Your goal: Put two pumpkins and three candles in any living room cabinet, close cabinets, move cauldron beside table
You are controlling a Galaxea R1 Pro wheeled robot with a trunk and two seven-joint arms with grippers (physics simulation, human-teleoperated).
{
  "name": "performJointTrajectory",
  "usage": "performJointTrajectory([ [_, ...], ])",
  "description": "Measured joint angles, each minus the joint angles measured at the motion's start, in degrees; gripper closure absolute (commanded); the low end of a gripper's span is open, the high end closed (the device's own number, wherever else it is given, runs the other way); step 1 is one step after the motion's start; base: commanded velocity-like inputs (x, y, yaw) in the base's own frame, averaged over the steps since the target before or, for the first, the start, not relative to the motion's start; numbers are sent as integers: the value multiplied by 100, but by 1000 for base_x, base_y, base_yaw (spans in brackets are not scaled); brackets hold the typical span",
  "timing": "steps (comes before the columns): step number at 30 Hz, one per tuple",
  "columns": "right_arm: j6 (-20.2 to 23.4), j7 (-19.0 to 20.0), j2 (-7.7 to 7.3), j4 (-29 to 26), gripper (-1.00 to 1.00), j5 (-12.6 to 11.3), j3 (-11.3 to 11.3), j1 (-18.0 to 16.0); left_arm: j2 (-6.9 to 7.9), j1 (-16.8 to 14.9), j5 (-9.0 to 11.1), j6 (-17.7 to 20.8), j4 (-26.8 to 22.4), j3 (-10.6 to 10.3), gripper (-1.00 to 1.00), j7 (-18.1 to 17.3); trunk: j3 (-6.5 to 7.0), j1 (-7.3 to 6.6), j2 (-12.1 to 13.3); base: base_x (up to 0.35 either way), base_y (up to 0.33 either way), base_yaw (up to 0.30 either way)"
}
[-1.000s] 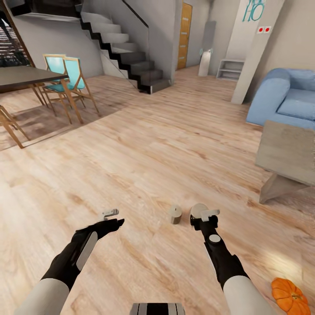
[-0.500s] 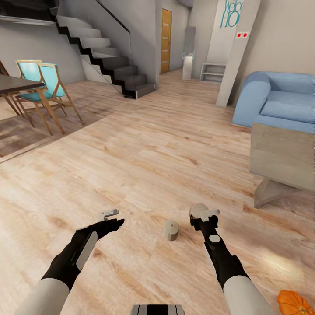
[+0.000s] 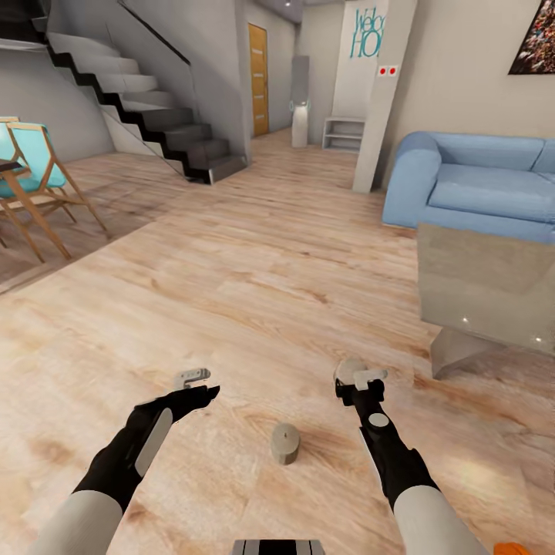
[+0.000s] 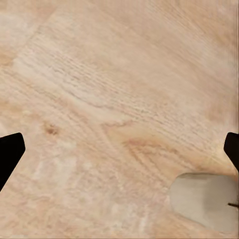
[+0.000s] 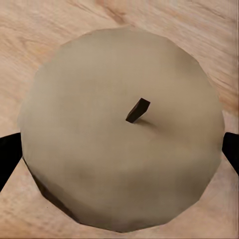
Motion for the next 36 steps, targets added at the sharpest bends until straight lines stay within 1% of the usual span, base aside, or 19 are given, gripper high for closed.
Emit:
performJointTrajectory([
  [5,7,-1,-4,0,100,5,0,0,-1,-1,0,0,1,-1,-100,0,34,0,0,327,0,-179],
  [11,8,-2,0,1,100,5,0,0,2,0,0,0,0,2,-100,0,43,0,0,319,0,-30],
  [20,26,6,16,35,100,9,18,0,-11,0,1,-7,42,7,-100,0,44,0,0,41,0,-1],
  [21,-5,38,51,66,100,42,61,-32,-32,31,-13,24,11,-27,-100,-33,44,0,0,0,0,0],
  [25,-121,165,182,205,100,162,1,-53,-25,158,-17,151,-111,-40,-100,-60,44,0,0,0,0,0],
  [28,-62,260,220,288,100,141,118,-70,-32,254,-18,195,-12,-119,-100,-56,44,0,0,0,0,0],
  [30,3,324,226,222,100,114,191,-75,-52,318,-19,189,54,-162,-100,-33,44,0,0,0,0,0],
  [36,196,485,232,27,100,-62,405,-78,-247,512,-65,116,251,-201,-100,140,44,0,0,0,0,0],
])
